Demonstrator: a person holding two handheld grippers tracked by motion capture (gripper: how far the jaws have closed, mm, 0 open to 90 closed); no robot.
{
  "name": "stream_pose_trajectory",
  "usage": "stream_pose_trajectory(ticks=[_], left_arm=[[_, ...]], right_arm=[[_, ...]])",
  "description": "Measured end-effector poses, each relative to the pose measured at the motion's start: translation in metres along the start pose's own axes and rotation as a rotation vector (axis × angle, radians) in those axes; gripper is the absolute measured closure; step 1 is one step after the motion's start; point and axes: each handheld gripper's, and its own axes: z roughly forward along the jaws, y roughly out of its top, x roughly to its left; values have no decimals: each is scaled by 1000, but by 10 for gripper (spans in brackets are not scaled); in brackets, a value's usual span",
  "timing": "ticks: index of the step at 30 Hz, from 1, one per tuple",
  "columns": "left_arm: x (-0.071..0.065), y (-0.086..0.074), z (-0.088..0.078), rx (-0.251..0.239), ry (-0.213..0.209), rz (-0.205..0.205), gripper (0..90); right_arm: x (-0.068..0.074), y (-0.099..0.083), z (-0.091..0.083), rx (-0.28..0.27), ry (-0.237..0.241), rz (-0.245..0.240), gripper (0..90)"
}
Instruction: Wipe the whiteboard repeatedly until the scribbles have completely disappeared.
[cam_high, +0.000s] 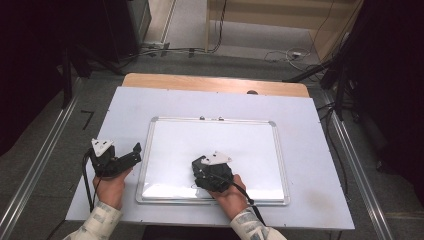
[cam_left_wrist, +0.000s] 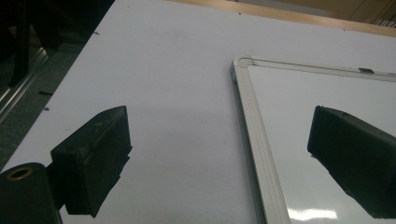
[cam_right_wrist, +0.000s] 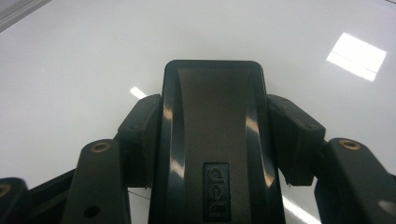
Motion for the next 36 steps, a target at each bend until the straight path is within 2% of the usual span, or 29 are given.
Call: stream_pose_trajectory(ticks=[10, 20, 36], left_arm=[[0, 0, 0, 3, -1, -1, 65], [0, 0, 0, 0, -1, -4, 65], [1, 0, -1, -1, -2, -6, 65]], right_arm=[[9, 5, 5, -2, 15, -19, 391], [25, 15, 15, 2, 45, -45, 390], [37, 28, 29, -3, 58, -61, 389]])
